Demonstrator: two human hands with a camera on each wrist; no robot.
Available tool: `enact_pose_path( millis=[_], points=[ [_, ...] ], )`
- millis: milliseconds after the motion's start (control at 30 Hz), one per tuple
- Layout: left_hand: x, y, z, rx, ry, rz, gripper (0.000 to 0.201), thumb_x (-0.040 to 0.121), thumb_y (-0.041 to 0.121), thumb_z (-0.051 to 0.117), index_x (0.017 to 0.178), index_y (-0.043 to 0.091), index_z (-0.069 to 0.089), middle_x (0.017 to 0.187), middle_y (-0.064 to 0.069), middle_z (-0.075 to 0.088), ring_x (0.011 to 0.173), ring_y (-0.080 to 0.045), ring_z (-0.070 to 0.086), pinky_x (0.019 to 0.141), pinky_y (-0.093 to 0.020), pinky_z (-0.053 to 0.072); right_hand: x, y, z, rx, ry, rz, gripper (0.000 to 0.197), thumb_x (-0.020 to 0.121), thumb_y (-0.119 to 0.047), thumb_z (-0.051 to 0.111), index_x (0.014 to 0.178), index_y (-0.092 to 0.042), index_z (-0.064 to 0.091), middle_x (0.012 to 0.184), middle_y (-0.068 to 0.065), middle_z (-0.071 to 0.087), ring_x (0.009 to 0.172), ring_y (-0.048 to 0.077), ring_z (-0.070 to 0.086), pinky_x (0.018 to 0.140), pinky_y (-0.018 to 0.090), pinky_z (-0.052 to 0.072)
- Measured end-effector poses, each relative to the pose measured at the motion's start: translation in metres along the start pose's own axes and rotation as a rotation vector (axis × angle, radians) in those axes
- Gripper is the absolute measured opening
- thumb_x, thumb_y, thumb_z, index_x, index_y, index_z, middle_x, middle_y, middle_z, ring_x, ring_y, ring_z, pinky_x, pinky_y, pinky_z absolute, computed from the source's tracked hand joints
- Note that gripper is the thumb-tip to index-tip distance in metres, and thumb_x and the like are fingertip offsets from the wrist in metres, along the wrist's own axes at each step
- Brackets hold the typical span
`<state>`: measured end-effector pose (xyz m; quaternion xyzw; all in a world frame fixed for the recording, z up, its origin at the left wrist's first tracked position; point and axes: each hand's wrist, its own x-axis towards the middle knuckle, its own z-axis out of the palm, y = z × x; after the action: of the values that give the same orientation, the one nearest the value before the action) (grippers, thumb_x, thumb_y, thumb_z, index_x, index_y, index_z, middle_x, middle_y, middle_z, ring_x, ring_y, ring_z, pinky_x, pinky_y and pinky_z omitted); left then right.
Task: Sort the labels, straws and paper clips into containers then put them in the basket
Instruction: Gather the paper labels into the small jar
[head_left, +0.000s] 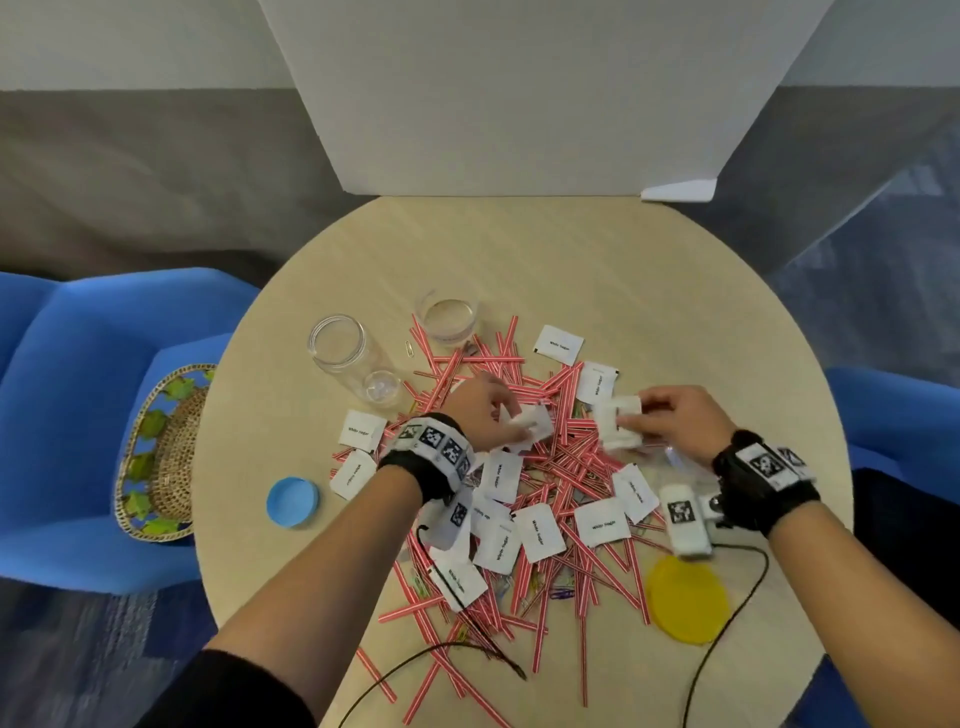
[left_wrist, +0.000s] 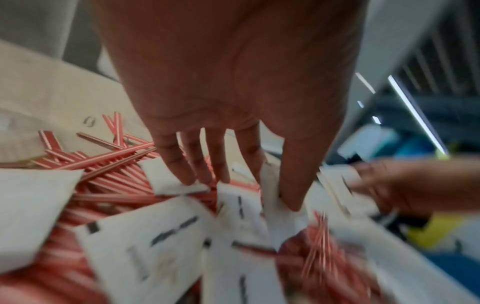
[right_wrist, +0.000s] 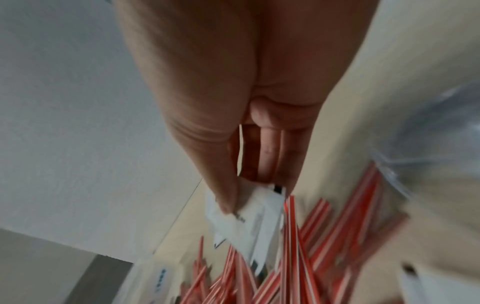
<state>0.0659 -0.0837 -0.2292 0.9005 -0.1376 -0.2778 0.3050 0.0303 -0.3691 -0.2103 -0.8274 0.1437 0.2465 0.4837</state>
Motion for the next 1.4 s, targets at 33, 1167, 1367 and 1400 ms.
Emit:
enact_pose_path(
  millis=[33,1167,1367,1400],
  points=[
    [-0.003,0.000,0.005,0.097,-0.014,0.006,0.021,0.074,0.044,0.076,0.076,0.026,0.065,0.106,0.005,0.055,0.098,-0.013,0.052,0.081,-0.027,0.041,0.010,-0.002,-0.003,-0.035,0.067,-0.012,0.017,0.078,-0.018,0.082,0.093,-0.016,0.075,0.095,0.004,0.075,0.089,0.023,0.071,0.092,0.045,0.055],
    [0.057,-0.019,-0.076,-0.102,0.735,-0.416,0.027,0.091,0.006,0.052,0.114,0.012,0.065,0.109,-0.015,0.063,0.100,-0.035,0.061,0.078,-0.038,0.048,0.029,-0.064,0.004,-0.382,0.014,-0.072,0.026,0.071,-0.020,0.087,0.094,-0.012,0.077,0.084,0.000,0.073,0.073,0.014,0.067,0.059,0.022,0.051],
    [0.061,-0.015,-0.077,-0.090,0.570,-0.277,0.029,0.091,0.003,0.055,0.113,0.012,0.072,0.109,-0.011,0.071,0.101,-0.029,0.065,0.079,-0.028,0.048,0.025,-0.089,0.002,-0.120,0.078,-0.176,0.022,0.071,-0.011,0.087,0.091,-0.011,0.077,0.081,0.007,0.074,0.071,0.023,0.071,0.057,0.029,0.059],
    [0.060,-0.013,-0.077,-0.105,0.531,-0.258,0.027,0.091,0.005,0.058,0.112,0.012,0.072,0.108,-0.010,0.072,0.100,-0.027,0.065,0.081,-0.026,0.048,0.026,-0.093,0.004,-0.085,0.085,-0.197,0.021,0.071,-0.011,0.087,0.089,-0.011,0.077,0.079,0.008,0.074,0.071,0.024,0.072,0.059,0.031,0.060]
  ],
)
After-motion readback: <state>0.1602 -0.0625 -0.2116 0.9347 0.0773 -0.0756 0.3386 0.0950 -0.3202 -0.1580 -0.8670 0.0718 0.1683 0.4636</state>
